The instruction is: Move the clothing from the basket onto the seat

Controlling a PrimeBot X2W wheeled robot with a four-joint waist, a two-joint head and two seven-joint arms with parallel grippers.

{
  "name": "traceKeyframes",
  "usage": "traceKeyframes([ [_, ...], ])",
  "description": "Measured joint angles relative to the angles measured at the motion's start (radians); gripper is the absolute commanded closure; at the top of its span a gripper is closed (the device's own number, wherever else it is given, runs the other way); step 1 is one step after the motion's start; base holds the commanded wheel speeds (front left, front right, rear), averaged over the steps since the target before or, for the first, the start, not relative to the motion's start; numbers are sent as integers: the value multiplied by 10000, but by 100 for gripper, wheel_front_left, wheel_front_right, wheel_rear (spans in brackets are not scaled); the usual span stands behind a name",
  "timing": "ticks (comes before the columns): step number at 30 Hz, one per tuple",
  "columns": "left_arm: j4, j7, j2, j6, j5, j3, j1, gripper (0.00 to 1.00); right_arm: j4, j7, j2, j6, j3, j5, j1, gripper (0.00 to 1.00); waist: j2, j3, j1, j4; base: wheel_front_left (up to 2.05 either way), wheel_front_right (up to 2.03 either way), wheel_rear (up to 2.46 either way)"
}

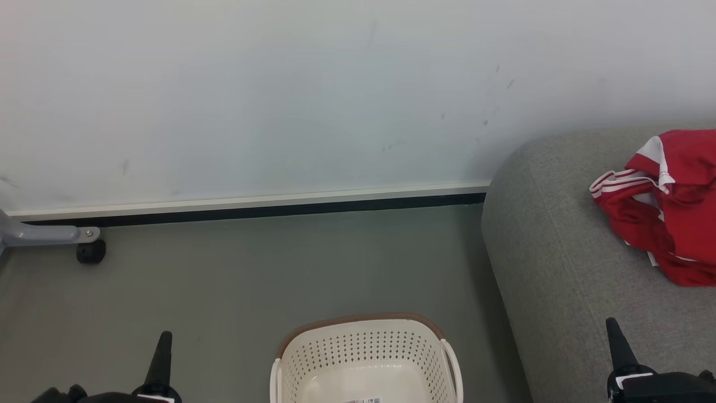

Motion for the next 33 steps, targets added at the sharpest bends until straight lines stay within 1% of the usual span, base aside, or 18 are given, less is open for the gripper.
traceKeyframes([
  [5, 84, 146, -73, -148, -485, 109, -132, 100, 59, 171, 54, 109, -184, 566, -34, 100, 0, 37, 0, -4, 0, 0, 0],
  [8, 121, 236, -140, -159, -788, 192, -225, 100, 104, 261, 107, 176, -291, 899, -134, 100, 0, 59, 0, -7, 0, 0, 0],
  [9, 138, 276, -153, -236, -857, 221, -239, 100, 111, 267, 125, 211, -322, 1016, -172, 100, 0, 66, 1, -8, 0, 0, 0],
  [12, 215, 368, -194, -253, -1258, 286, -322, 100, 142, 355, 163, 261, -430, 1308, -213, 100, 0, 89, 0, -11, 0, 0, 0],
  [16, 267, 483, -267, -410, -1593, 372, -459, 100, 211, 493, 196, 343, -581, 1781, -245, 100, 0, 118, 0, -15, 0, 0, 0],
  [27, 439, 792, -431, -596, -2759, 639, -768, 100, 355, 834, 330, 602, -978, 2997, -456, 100, 0, 199, 0, -24, 0, 0, 0],
  [29, 449, 842, -456, -667, -2915, 656, -823, 100, 372, 867, 343, 625, -1009, 3078, -503, 100, 0, 204, 0, -25, 0, 0, 0],
  [33, 456, 842, -460, -667, -2961, 662, -828, 100, 374, 867, 347, 639, -1012, 3078, -574, 100, 0, 204, 1, -25, 0, 0, 0],
])
